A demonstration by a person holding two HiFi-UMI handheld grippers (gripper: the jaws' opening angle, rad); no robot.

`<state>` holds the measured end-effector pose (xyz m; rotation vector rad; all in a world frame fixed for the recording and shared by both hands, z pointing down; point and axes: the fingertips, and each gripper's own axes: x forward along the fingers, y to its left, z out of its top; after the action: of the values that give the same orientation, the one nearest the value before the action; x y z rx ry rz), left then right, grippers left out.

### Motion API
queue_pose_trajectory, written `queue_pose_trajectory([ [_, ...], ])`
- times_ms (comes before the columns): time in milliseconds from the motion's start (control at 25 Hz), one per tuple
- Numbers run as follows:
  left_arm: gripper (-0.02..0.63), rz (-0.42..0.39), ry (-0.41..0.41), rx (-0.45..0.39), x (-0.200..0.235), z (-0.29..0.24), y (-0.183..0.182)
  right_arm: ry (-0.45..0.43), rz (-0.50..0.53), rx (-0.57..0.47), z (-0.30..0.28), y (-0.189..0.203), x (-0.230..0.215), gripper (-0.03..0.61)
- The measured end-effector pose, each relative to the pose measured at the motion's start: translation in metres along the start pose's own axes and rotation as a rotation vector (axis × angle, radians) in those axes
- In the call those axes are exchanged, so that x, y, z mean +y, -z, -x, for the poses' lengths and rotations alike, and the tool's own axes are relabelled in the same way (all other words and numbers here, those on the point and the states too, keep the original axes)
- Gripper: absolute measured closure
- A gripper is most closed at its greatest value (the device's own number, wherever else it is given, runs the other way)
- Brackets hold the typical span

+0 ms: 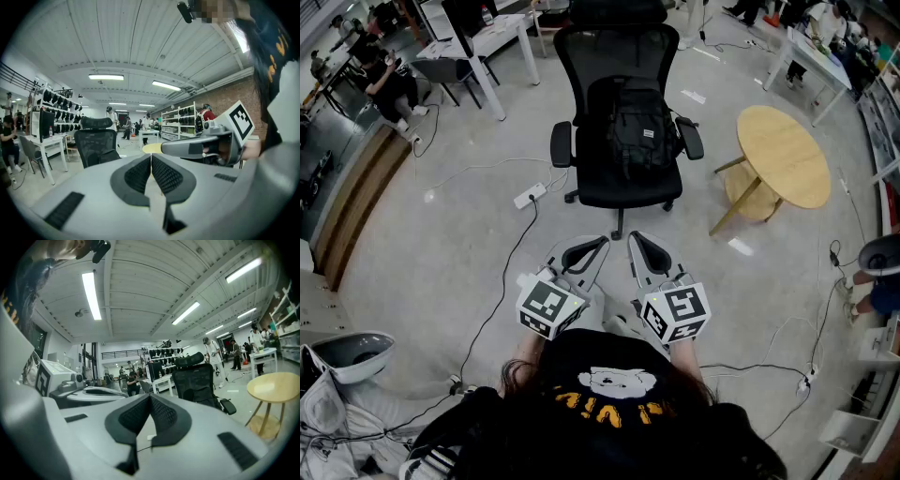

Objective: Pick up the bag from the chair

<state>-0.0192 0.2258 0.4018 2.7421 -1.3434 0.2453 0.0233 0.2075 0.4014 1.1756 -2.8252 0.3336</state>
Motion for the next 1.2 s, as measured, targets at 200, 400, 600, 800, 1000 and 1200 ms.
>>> queue_pose_trajectory([
  [200,0.603,-0.007,-0.002,0.007,-0.001,-0.004,0.001,-0.010,-0.025,-0.024,-0.001,-0.002,-0.007,0.575],
  [400,0.603,-0.001,-0.015,0.009,0.004,-0.008,-0.002,-0.027,-0.040,-0.031,-0.002,-0.004,-0.010,0.575],
  [600,0.603,-0.018,-0.013,0.018,0.007,-0.019,-0.004,-0.035,-0.057,-0.037,-0.007,-0.004,-0.019,0.575],
  [800,0.603,-0.032,0.004,0.038,0.009,-0.033,-0.007,-0.024,-0.072,-0.039,-0.012,-0.006,-0.032,0.575],
  [1000,0.603,-0.048,0.023,0.048,0.014,-0.051,-0.008,0.000,-0.089,-0.051,-0.019,-0.007,-0.055,0.575],
  [1200,0.603,-0.060,0.037,0.057,0.031,-0.068,-0.008,0.027,-0.097,-0.047,-0.036,-0.011,-0.075,0.575],
])
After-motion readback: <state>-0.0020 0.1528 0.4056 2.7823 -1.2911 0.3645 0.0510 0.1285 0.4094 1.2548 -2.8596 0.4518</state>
